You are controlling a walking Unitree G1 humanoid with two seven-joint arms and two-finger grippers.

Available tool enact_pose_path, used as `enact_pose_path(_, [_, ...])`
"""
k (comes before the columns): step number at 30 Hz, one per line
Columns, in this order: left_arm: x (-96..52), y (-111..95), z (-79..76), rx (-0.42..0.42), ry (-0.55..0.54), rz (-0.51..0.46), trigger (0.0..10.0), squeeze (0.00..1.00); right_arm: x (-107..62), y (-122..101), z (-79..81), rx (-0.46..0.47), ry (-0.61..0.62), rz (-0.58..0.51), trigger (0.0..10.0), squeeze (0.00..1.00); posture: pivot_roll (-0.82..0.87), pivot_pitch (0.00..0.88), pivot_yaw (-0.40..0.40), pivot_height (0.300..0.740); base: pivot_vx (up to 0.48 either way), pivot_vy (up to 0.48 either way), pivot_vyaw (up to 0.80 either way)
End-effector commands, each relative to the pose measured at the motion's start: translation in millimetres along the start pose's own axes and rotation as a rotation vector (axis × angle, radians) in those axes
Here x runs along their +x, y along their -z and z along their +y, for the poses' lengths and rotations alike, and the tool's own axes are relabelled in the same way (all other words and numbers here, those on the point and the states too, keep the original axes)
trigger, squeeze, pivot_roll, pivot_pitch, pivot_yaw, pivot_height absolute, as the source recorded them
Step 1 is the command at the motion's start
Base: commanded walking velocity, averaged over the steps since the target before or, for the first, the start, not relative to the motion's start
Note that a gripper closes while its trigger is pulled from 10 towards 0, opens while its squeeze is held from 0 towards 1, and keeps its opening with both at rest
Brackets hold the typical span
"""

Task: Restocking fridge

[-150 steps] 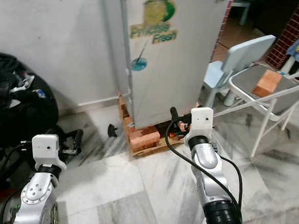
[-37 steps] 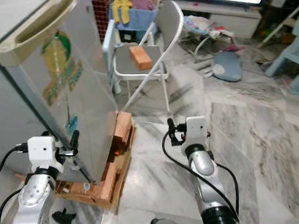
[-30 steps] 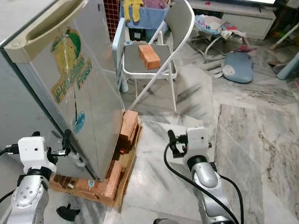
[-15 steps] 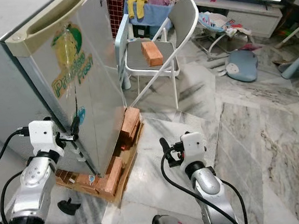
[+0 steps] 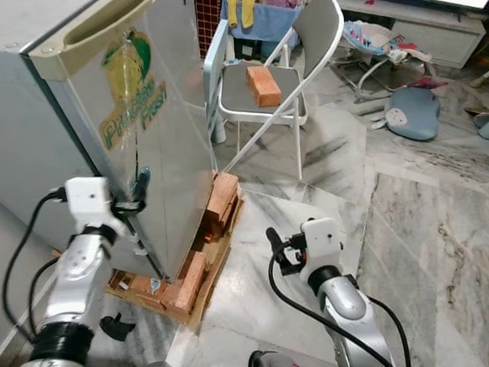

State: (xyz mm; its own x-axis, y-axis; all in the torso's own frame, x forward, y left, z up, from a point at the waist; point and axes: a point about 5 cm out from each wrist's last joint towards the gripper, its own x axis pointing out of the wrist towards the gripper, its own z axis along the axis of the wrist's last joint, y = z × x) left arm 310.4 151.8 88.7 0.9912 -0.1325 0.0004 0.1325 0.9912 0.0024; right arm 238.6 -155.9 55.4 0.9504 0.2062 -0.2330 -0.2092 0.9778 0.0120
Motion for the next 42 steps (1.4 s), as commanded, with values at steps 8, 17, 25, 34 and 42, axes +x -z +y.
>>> enact_pose_path(8, [4.5,-9,-39.2,0.005,0.196,-0.039,10.0,0.00,6.0,-5,-6.9,0.014,0.038,-0.017,10.0,0.00,0.09,0.072,-0.023,0.740,0.000,0.000,0.00])
enact_pose_path(17, [-18.1,-39,-120.9,-0.080,0.722,-0.080,10.0,0.00,-4.8,6,-2.0,0.036,0.044,0.014,10.0,0.00,0.09,0.067,-0.026,0.740,0.000,0.000,0.00])
enact_pose_path(25, [-16.3,-23,-92.1,-0.068,0.569,-0.028,10.0,0.00,-5.2,6,-6.4,0.045,0.090,0.012,10.0,0.00,0.09,0.066,-0.023,0.740,0.000,0.000,0.00])
enact_pose_path(34, [-27.1,-9,-45.2,-0.012,0.381,0.020,10.0,0.00,-1.6,7,-5.9,0.038,0.094,0.014,10.0,0.00,0.10,0.060,-0.036,0.740,0.000,-0.068,0.00])
enact_pose_path(42, [-36.3,3,-40.4,-0.005,0.357,0.056,10.0,0.00,2.3,5,-6.8,0.028,0.106,0.005,10.0,0.00,0.10,0.052,-0.037,0.740,0.260,-0.400,0.00])
